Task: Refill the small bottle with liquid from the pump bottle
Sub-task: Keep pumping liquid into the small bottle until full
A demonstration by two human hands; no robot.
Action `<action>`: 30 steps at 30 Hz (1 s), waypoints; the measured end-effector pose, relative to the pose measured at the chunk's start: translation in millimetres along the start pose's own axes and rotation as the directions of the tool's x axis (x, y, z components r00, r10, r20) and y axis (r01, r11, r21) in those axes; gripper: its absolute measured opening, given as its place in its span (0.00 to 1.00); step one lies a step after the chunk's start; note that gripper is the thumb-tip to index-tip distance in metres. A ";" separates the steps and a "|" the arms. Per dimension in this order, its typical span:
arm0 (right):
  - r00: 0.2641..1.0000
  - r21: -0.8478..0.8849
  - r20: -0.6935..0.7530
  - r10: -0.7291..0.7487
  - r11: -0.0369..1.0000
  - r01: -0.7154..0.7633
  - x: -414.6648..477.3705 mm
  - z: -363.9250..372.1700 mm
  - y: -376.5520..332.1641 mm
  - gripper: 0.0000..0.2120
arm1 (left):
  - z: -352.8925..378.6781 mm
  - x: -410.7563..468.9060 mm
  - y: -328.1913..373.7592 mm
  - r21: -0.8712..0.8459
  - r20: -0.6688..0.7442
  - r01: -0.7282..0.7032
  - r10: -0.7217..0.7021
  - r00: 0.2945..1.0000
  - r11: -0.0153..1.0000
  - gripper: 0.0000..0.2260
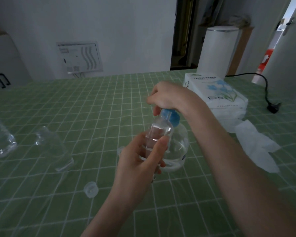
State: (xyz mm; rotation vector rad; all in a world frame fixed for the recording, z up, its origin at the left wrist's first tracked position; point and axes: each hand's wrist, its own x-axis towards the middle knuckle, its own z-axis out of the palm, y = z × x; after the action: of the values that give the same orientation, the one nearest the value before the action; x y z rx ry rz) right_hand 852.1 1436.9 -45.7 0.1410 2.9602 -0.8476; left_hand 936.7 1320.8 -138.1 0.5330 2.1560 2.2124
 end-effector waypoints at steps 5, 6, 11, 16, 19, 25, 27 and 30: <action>1.000 0.018 0.023 0.013 1.000 -0.013 -1.1 4.5 4.7 0.16 | 0.4 -1.4 -1.8 -0.015 0.016 0.015 -0.015 1.000 1.000 0.15; 1.000 0.017 0.016 0.007 1.000 -0.007 -1.2 5.0 4.4 0.16 | -0.1 -1.5 -2.1 -0.010 0.018 0.016 -0.015 1.000 1.000 0.15; 0.997 0.017 -0.063 -0.039 0.999 0.041 -2.1 -0.4 1.1 0.14 | -1.0 -1.2 -1.7 0.007 0.024 -0.001 0.001 1.000 1.000 0.14; 0.999 0.004 -0.045 -0.026 1.000 0.027 -1.2 -0.6 -1.5 0.14 | -1.8 0.4 -1.6 -0.002 0.023 0.001 0.000 1.000 1.000 0.12; 1.000 -0.002 -0.024 -0.016 1.000 0.016 -0.5 -0.3 -1.1 0.14 | -1.5 0.6 -2.6 -0.006 0.020 0.002 -0.002 1.000 1.000 0.15; 1.000 -0.014 0.001 0.005 1.000 -0.005 -1.7 5.3 3.4 0.15 | -1.2 -0.9 -5.0 0.003 0.015 0.020 -0.020 1.000 1.000 0.10; 1.000 -0.009 -0.005 0.002 1.000 -0.002 -1.9 5.1 3.4 0.15 | -1.4 -0.8 -5.6 0.010 0.016 0.016 -0.016 1.000 1.000 0.10; 0.999 -0.009 -0.028 -0.016 1.000 0.016 -1.4 1.1 1.8 0.15 | -1.1 -0.6 -3.7 0.006 0.027 0.009 -0.009 1.000 1.000 0.11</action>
State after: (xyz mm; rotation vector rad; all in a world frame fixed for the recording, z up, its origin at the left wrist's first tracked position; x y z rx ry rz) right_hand 853.7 1437.8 -47.5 0.1301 2.9946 -0.8416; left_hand 936.1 1319.8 -141.8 0.5485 2.1487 2.1819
